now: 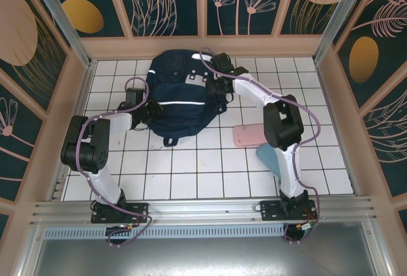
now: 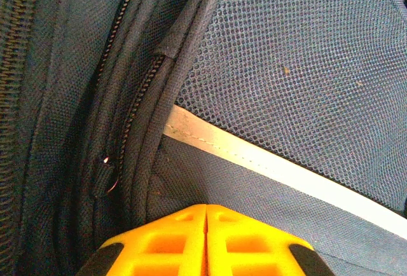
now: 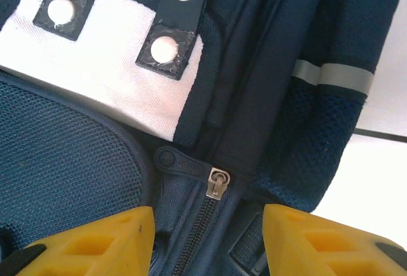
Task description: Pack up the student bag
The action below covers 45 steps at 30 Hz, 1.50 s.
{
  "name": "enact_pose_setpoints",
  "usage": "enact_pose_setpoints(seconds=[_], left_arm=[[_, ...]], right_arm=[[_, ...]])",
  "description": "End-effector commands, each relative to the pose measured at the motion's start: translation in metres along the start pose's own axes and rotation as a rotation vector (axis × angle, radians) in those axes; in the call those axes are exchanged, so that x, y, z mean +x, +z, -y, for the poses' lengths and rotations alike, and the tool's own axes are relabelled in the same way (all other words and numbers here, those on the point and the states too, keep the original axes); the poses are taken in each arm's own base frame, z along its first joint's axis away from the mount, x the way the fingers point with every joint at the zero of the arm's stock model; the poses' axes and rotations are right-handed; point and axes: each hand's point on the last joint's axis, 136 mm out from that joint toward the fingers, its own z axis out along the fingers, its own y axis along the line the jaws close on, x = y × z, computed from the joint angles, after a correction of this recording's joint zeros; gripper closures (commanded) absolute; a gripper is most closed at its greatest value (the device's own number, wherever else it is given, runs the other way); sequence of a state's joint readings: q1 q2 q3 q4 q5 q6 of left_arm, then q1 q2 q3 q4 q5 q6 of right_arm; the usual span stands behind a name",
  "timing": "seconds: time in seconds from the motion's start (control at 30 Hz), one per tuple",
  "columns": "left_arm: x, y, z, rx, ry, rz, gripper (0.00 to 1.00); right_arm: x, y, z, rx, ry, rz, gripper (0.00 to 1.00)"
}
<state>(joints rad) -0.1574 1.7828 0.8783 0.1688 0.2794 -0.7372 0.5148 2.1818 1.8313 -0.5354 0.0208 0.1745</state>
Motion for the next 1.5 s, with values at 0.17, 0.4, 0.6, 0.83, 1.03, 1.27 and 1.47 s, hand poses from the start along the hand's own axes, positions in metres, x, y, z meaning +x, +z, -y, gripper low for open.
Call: enact_pose_setpoints(seconds=[0.17, 0.4, 0.6, 0.83, 1.03, 1.27, 1.47], left_arm=[[0.067, 0.007, -0.076, -0.251, -0.072, -0.206, 0.9], [0.067, 0.007, -0.077, -0.256, -0.07, -0.206, 0.9], [0.066, 0.008, -0.078, -0.26, -0.07, -0.204, 0.9], [0.067, 0.009, -0.078, -0.259, -0.07, -0.21, 0.9], [0.07, 0.01, -0.085, -0.286, -0.071, -0.217, 0.91], [0.078, 0.006, -0.1, -0.348, -0.083, -0.222, 0.95], [0.081, 0.007, -0.103, -0.354, -0.081, -0.232, 0.96]], right_arm=[[0.024, 0.03, 0.001, -0.055, -0.228, -0.131, 0.54], [0.005, 0.047, 0.025, 0.073, -0.274, -0.095, 0.58], [-0.018, 0.037, 0.031, 0.131, -0.237, -0.002, 0.53], [-0.005, 0.044, -0.013, -0.128, -0.352, -0.02, 0.49], [-0.014, 0.064, 0.013, -0.019, -0.395, 0.073, 0.5], [-0.047, 0.029, 0.061, 0.163, -0.166, 0.272, 0.56], [-0.057, -0.022, 0.092, 0.255, 0.016, 0.416, 0.57]])
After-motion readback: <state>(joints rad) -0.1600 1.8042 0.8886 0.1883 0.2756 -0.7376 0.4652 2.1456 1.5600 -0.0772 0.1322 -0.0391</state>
